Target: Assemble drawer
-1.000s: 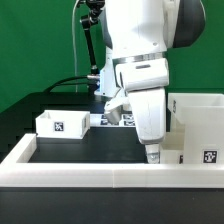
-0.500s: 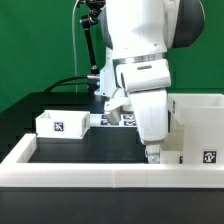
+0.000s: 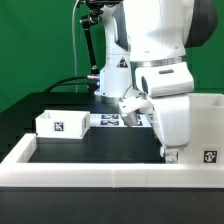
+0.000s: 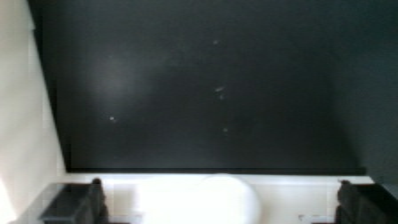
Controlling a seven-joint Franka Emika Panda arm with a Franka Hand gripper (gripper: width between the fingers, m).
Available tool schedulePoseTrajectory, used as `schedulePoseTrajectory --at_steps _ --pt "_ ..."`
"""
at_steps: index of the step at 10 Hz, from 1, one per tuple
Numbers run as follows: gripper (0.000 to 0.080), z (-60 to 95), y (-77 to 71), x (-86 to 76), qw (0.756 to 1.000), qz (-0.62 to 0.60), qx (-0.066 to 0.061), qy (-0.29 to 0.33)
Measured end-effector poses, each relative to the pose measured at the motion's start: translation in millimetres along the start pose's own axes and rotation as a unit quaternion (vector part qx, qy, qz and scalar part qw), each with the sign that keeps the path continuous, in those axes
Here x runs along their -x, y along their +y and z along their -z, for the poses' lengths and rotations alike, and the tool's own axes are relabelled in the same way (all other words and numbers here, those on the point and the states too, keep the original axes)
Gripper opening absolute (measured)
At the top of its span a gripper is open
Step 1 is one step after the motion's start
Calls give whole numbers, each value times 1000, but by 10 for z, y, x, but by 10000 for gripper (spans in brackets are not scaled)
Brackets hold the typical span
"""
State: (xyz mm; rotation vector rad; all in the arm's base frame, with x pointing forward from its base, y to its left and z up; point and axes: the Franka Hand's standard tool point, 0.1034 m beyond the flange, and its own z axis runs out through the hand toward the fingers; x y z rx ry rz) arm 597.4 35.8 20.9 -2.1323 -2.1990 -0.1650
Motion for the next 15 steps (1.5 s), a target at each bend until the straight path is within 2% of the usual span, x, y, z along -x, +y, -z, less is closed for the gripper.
schedulePoseTrajectory --at_steps 1,2,3,5,7,10,11,12,13,15 --pt "649 10 14 22 1000 -3 3 0" --pt "649 48 23 180 1000 -2 5 -4" --pt "649 94 27 425 1000 -17 9 -10" --pt "649 256 62 711 999 -36 22 -15" --pt "649 425 -68 960 998 -51 31 -22" --pt "649 710 -535 1043 994 -87 45 -38" --pt "649 738 -702 1082 993 -98 46 -40" --pt "649 747 -823 1120 992 -107 40 -43" --pt "649 733 -777 1104 992 -108 42 -41" --pt "649 721 -779 1095 985 -164 43 -38"
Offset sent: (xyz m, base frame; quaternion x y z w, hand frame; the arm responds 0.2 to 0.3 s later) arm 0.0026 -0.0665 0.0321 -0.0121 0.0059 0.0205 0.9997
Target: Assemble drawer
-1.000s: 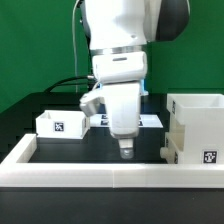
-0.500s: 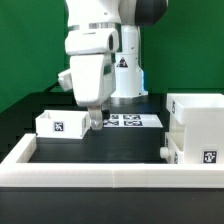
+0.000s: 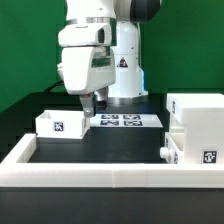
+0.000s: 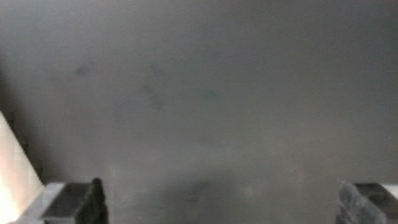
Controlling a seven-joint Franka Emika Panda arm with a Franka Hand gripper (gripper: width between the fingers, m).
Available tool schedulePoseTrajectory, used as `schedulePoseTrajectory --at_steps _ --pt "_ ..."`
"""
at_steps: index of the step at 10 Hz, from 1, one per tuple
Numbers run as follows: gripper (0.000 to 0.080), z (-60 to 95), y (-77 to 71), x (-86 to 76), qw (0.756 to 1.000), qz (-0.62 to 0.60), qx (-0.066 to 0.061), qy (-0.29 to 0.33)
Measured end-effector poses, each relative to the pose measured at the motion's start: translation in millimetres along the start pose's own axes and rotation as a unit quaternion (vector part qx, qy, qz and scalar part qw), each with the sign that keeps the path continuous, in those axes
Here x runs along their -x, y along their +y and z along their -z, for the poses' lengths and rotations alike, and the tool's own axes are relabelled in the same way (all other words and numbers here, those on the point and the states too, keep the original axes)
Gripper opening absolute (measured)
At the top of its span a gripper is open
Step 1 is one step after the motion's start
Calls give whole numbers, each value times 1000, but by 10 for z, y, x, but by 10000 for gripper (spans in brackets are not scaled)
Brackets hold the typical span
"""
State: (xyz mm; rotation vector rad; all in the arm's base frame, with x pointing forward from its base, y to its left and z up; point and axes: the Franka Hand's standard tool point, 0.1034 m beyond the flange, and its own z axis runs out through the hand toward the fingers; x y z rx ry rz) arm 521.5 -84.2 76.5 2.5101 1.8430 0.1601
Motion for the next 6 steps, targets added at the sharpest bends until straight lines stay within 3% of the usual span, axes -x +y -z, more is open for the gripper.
schedulePoseTrajectory --at_steps 5,6 --pt "649 0 -17 -6 981 -194 -2 5" --pt "649 44 -105 93 973 -232 5 3"
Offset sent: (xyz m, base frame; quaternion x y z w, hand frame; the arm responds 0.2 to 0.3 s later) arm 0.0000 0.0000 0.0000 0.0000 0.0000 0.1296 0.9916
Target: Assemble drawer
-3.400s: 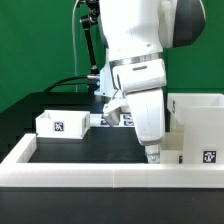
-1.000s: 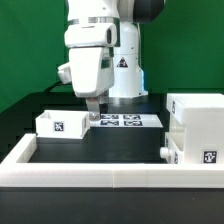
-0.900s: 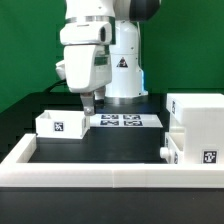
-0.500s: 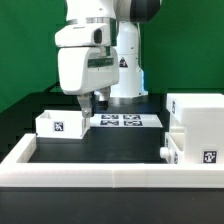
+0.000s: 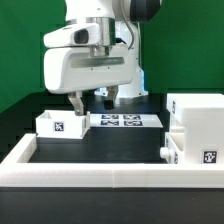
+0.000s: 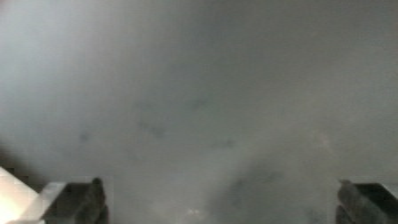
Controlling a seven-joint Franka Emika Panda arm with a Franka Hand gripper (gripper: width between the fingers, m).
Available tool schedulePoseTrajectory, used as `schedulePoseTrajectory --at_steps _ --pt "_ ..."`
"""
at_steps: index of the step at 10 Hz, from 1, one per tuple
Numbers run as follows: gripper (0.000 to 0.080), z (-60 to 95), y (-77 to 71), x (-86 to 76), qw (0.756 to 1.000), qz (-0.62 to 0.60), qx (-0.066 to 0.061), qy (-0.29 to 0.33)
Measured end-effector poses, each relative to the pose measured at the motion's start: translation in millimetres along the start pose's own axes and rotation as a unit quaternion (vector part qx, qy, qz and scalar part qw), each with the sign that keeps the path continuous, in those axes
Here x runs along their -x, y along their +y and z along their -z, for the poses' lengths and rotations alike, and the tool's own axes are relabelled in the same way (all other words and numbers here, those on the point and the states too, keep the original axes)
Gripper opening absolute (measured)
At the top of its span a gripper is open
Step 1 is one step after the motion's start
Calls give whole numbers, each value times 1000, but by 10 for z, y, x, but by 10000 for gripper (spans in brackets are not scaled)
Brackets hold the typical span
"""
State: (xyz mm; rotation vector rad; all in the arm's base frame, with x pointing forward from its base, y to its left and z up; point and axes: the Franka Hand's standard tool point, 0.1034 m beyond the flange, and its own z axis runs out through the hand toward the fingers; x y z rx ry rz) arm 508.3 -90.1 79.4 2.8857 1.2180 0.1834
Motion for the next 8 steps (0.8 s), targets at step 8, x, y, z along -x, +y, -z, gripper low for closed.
schedulePoseTrajectory --at_steps 8 --pt "649 69 -230 436 954 -300 4 8"
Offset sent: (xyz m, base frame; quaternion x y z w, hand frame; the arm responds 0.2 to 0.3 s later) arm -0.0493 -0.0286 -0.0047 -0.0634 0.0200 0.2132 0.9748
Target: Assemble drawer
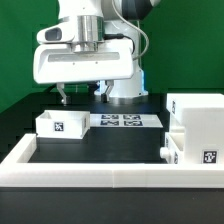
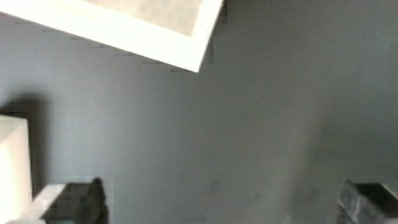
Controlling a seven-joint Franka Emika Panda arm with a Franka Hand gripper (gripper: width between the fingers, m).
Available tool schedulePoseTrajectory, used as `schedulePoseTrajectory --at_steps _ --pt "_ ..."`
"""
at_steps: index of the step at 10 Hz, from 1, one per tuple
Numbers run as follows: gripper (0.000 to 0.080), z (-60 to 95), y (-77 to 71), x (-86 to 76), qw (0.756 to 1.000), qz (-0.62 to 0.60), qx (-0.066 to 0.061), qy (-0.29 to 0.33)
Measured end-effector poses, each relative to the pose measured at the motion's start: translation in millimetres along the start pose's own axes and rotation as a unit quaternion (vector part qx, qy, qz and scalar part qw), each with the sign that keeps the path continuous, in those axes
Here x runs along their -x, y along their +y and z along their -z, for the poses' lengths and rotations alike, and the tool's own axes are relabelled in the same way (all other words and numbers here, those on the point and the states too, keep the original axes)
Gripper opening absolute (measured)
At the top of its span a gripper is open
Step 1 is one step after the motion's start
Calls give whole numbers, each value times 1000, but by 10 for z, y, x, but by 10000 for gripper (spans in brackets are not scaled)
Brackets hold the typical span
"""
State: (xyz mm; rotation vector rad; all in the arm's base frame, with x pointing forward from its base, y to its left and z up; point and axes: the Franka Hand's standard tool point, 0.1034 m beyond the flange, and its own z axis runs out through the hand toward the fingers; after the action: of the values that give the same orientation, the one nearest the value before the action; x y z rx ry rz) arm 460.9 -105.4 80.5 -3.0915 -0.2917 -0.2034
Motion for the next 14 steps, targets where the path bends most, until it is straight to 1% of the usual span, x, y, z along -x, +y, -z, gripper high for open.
schedulePoseTrajectory --at_steps 2,3,4,6,7,8,9,11,14 --pt "649 -5 -5 9 998 -69 -4 1" --pt "649 -42 35 138 997 -81 -4 -7" --pt "649 -101 53 333 996 -90 0 -12" --pt "649 -207 -12 588 995 -96 1 -20" --pt "649 -253 -37 675 995 -97 1 -23" --pt "649 -325 -64 734 995 -97 2 -23" --pt "649 -430 -97 801 995 -97 3 -24" --pt "649 -587 -118 885 995 -97 3 -25" --pt "649 -646 -130 902 995 -95 5 -21"
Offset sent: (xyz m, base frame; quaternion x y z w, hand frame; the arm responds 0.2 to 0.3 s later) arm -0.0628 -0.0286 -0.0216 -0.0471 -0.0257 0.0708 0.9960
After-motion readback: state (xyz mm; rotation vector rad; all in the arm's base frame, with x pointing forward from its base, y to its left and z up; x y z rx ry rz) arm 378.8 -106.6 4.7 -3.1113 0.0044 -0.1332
